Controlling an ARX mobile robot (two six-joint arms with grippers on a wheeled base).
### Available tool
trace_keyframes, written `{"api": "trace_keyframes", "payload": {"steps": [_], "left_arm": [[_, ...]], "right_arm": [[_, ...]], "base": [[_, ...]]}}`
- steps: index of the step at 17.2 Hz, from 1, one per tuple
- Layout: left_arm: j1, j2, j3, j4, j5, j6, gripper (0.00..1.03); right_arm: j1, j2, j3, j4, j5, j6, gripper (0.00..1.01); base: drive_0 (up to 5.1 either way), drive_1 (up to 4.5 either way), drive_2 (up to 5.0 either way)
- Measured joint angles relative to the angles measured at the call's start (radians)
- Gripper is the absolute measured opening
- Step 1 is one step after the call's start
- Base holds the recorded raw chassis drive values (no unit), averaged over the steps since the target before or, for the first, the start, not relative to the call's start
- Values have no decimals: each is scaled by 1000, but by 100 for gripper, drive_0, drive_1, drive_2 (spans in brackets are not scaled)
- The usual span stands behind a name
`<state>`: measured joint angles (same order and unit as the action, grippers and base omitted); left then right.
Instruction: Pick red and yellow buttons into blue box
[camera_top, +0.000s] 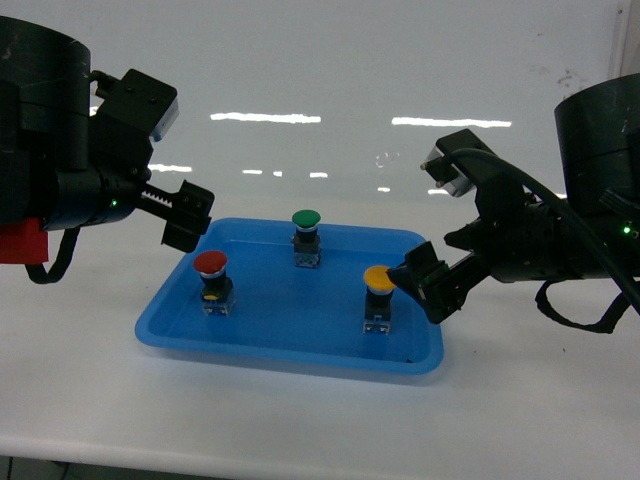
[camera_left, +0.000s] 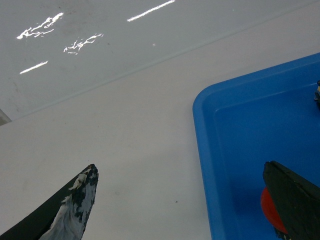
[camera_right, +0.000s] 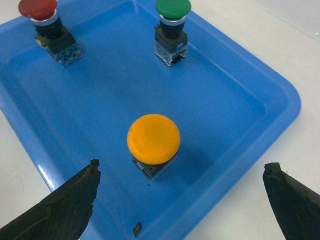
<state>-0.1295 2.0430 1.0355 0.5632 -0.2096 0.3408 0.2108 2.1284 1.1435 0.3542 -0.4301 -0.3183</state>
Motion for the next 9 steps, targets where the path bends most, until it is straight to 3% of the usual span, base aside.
{"api": "trace_keyframes", "payload": {"steps": [2,5,6,9], "left_arm": [[0,0,0,0,0,0,98],[0,0,0,0,0,0,98],[0,0,0,0,0,0,98],[0,0,0,1,0,0,98]], "right_arm": [[5,32,42,-29,-40,-7,98],[12,50,77,-34,-64,-8,98],[26,50,80,-39,-102,15,98],[41,70,80,-26,-103,17,98]], "base": [[0,0,0],[0,0,0],[0,0,0],[0,0,0]]}}
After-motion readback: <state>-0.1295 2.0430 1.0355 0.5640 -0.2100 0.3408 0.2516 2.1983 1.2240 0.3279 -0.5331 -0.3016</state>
